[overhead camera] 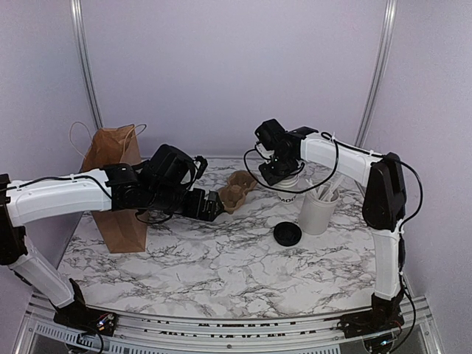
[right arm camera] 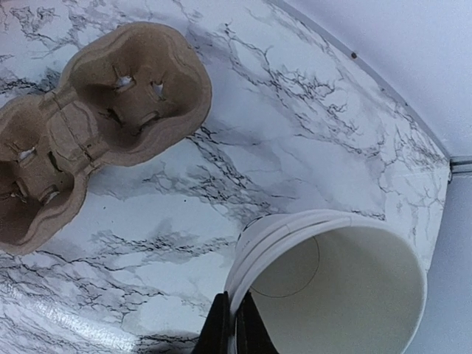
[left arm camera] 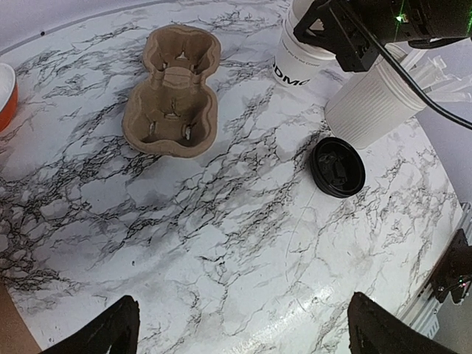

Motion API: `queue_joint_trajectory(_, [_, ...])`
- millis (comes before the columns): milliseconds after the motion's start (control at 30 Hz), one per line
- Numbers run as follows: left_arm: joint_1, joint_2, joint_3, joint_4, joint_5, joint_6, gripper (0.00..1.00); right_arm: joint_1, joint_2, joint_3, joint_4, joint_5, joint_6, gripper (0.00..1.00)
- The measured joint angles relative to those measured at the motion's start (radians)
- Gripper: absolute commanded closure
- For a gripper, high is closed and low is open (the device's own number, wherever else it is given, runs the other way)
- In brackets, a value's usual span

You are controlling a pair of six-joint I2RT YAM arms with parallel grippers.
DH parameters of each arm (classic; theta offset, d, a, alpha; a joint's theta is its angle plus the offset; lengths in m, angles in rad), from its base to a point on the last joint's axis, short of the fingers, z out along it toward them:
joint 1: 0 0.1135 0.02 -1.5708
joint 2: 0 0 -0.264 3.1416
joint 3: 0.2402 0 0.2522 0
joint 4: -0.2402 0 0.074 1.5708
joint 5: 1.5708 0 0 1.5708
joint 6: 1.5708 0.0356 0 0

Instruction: Pack the takeout coffee

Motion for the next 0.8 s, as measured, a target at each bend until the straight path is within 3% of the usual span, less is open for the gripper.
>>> queue_joint_trajectory(500, [0.0,0.01,0.0,0.006,0.016,-0.004,0.01,-0.013,-0.001,-0.001,0.016,-0.117,0.002,0.82])
queue_joint_trajectory(600, [0.0,0.014,0.0,0.006,0.016,-0.004,0.01,-0.013,-0.003,-0.001,0.016,-0.119,0.003,0.75])
queue_joint_trajectory(800, [0.0,0.023,0.002,0.006,0.016,-0.004,0.01,-0.013,-0.008,-0.002,0.017,-0.12,0.004,0.77])
